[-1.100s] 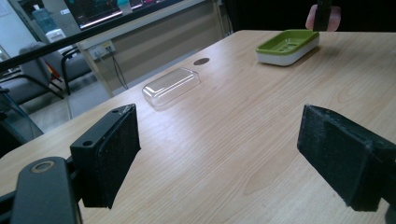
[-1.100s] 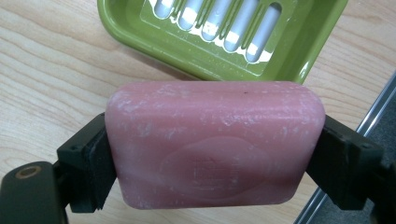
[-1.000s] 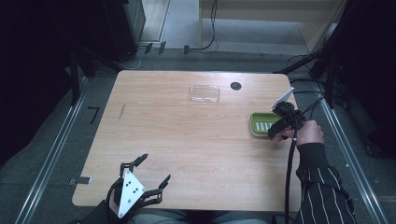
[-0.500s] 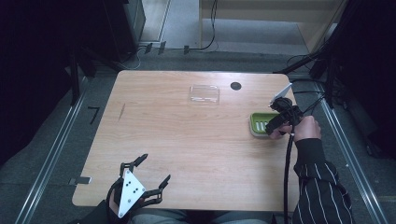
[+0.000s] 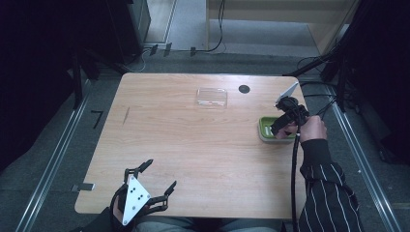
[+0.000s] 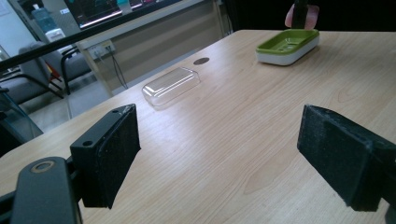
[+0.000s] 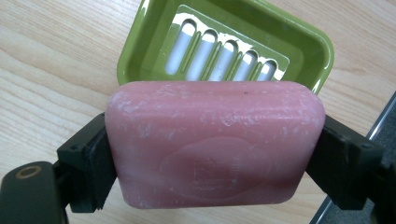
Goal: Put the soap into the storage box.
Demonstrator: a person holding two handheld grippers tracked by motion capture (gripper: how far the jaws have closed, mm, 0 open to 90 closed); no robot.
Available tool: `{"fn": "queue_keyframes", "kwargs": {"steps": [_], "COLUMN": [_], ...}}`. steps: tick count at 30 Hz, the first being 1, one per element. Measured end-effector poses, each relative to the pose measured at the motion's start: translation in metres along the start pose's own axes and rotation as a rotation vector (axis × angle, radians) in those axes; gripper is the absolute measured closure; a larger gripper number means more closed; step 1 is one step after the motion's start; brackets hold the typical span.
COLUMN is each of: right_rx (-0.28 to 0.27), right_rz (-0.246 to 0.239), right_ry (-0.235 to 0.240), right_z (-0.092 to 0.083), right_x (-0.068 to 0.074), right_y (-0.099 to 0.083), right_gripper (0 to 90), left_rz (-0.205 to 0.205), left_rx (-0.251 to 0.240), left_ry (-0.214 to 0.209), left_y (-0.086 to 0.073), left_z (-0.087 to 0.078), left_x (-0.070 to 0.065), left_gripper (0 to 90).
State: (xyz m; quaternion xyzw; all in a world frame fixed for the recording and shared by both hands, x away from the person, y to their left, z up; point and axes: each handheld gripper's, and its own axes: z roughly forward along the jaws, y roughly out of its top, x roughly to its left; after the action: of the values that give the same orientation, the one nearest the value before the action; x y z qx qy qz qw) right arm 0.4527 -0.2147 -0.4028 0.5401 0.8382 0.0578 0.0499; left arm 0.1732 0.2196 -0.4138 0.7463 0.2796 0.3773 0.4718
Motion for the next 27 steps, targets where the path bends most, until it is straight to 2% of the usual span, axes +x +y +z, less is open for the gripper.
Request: {"fn": "queue_keyframes", "kwargs": {"steps": [19,27], "right_rx": [-0.036,-0.03], "right_rz": [0.038,0.07], "right_ry": [-0.002,0.006], "right_z": [0.004,0.01], "right_x": [-0.003,-0.005], "right_y": [0.012,0.015], "right_gripper": [14.2,14.1], "left_rz": [-0.001,-0.001], "left_rx": [0.005,0.005], "left_ry": [-0.001,-0.001], "left_y": [0.0,0.0], "left_z": [0.0,0.0], "left_x": [0.0,0.0], "left_gripper": [13.6,13.6]}}
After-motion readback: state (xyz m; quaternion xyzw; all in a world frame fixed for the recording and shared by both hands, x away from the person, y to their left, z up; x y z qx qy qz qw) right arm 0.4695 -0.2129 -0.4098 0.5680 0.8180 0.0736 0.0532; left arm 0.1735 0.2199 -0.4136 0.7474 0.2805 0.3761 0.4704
